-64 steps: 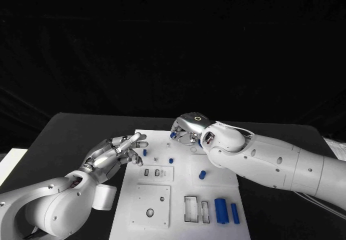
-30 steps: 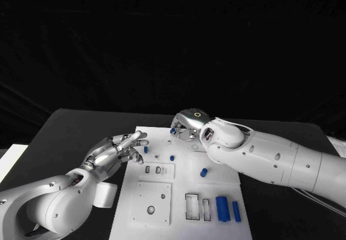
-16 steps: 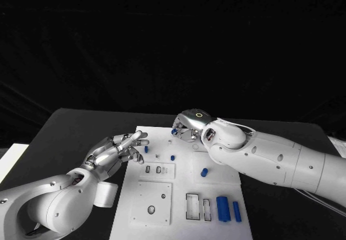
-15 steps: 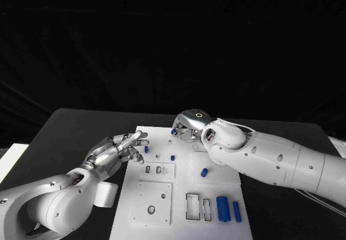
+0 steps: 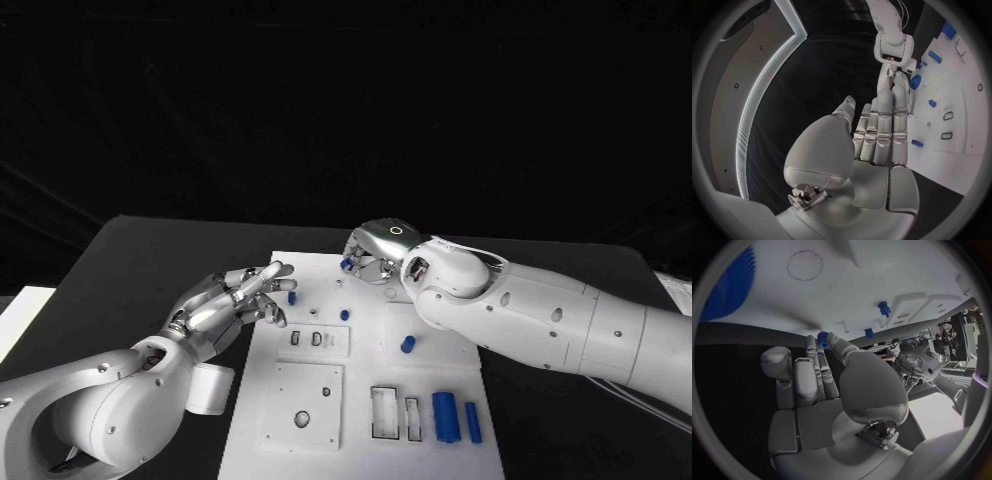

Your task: Assemble the parts on the task board

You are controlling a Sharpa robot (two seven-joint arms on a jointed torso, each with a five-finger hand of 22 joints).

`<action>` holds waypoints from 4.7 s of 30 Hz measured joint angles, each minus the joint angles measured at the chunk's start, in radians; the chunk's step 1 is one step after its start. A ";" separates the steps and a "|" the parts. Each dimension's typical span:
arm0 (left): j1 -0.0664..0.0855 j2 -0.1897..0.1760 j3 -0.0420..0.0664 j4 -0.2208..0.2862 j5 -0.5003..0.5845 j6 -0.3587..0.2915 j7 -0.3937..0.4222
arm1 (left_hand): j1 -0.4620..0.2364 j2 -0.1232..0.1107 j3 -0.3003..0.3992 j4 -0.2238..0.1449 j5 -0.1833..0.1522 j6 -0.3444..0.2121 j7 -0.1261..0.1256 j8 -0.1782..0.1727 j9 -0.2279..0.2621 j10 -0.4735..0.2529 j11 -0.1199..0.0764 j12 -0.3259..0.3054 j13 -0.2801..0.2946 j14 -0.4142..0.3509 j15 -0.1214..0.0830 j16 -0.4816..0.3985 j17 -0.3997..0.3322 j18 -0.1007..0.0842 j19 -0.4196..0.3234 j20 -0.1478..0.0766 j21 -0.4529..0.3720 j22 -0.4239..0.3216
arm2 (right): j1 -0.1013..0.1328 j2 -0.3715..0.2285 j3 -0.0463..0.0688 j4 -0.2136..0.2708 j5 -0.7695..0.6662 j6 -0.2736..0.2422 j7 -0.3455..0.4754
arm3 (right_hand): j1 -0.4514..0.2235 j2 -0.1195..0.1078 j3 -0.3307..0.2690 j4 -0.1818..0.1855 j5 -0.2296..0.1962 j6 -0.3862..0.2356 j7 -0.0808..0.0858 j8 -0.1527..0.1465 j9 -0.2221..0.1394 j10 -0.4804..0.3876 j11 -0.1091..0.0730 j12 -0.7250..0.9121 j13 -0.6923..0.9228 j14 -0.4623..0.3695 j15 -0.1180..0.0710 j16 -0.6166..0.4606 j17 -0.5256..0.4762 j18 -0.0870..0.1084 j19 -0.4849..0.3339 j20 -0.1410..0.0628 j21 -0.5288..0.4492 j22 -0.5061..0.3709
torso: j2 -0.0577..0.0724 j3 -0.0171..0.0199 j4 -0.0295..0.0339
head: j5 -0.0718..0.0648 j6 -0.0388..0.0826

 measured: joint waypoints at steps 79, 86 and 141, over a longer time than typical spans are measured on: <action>0.000 -0.001 0.000 -0.023 0.000 0.001 -0.011 | 0.000 0.000 -0.003 -0.003 0.000 0.000 0.000 -0.004 -0.001 0.000 0.000 0.000 0.000 0.000 0.000 0.000 0.000 0.000 0.000 0.000 0.000 0.000 | 0.011 -0.312 0.039 0.219 0.243 0.165 -0.119 | 0.188 -0.121 -0.472 0.332 0.270 -0.299 0.033 0.187 -0.022 0.243 0.003 1.459 1.241 -0.002 0.006 0.258 0.263 -0.071 0.165 0.003 0.240 0.412 | -0.005 0.0055 -0.0235 | -0.016 -0.002; 0.000 0.001 0.000 -0.023 0.000 0.001 -0.012 | 0.000 0.000 -0.003 -0.003 0.000 0.000 0.000 -0.004 -0.001 0.000 0.000 0.000 0.000 0.000 0.000 0.000 0.000 0.000 0.000 0.000 0.000 0.000 | 0.002 -0.291 0.039 0.195 0.235 0.172 -0.122 | 0.190 -0.112 -0.464 0.330 0.264 -0.299 0.033 0.192 -0.023 0.243 0.003 1.463 1.240 -0.002 0.006 0.258 0.263 -0.071 0.165 0.003 0.244 0.415 | -0.005 0.0054 -0.0226 | -0.015 -0.005; 0.000 0.004 0.000 -0.027 0.000 0.003 -0.022 | 0.000 0.000 -0.003 -0.003 0.000 0.000 0.000 -0.004 -0.001 -0.007 0.000 -0.003 0.001 -0.007 0.000 -0.005 0.000 0.000 -0.007 0.000 0.000 0.000 | -0.012 -0.272 0.042 0.201 0.188 0.173 -0.105 | 0.206 -0.056 -0.237 0.180 0.235 -0.240 0.024 0.222 -0.050 0.243 -0.004 1.476 1.240 -0.002 0.006 0.266 0.263 -0.086 0.179 0.003 0.275 0.448 | -0.004 0.0050 -0.0223 | -0.010 -0.021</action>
